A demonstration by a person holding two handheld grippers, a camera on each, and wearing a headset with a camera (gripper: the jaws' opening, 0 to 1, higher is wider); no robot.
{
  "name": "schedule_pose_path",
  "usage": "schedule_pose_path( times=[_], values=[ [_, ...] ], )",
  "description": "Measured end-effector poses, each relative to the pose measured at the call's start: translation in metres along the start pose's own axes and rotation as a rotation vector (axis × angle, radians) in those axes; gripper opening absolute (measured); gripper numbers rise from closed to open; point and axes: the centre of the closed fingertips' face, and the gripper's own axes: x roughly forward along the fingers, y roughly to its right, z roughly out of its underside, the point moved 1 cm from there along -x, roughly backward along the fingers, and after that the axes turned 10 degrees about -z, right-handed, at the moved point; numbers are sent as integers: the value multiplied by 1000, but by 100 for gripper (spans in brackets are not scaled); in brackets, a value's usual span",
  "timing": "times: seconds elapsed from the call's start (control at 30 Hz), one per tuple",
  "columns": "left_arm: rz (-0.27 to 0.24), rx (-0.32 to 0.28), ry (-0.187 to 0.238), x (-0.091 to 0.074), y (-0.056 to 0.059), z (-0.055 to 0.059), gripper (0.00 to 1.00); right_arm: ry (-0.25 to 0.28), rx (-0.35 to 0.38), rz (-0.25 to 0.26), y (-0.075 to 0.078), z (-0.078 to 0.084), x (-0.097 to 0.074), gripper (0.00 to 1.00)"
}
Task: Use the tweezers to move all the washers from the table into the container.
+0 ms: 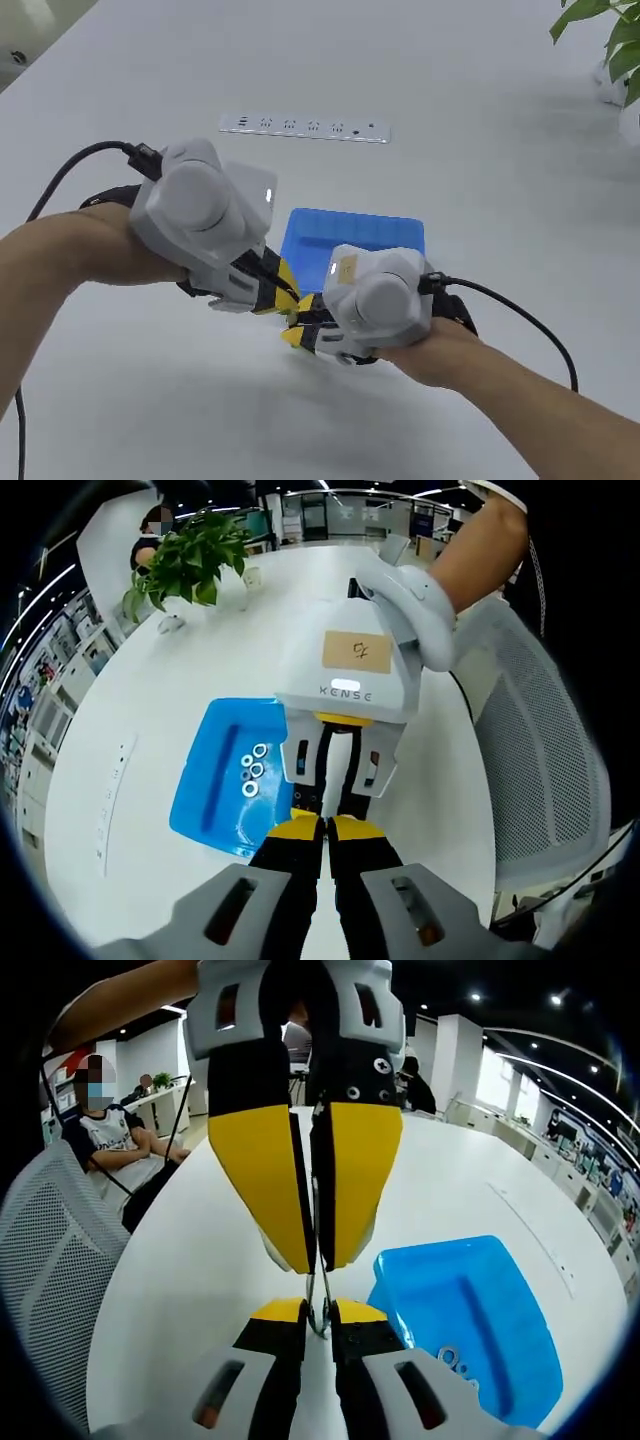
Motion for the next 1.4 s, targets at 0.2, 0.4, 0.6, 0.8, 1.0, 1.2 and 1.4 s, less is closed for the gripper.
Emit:
schedule_pose_path(
  times=[0.2, 0.4, 0.6, 0.8, 1.0, 1.2, 1.4],
  values=[
    [7, 1, 0, 1, 1, -1, 6, -2, 4, -2, -1, 1, -1, 10],
    [7, 12, -6, -1, 1, 0, 6, -9, -4, -2, -1, 0, -2, 10],
    [5, 16, -4, -5, 1, -3, 6, -8, -9, 1, -2, -3, -5, 10],
    [3, 22, -1, -12, 1, -8, 6, -3, -19, 11, -4, -11, -10, 10],
    [-1, 30, 1, -21, 0, -13, 6, 2, -12, 17, -6, -19, -15, 10],
    [-4, 42, 0, -30, 0, -19, 6, 10, -21, 27, -8, -27, -21, 10],
    [-8, 55, 0, -39, -2, -27, 6, 9, -30, 35, -8, -36, -30, 10]
  ],
)
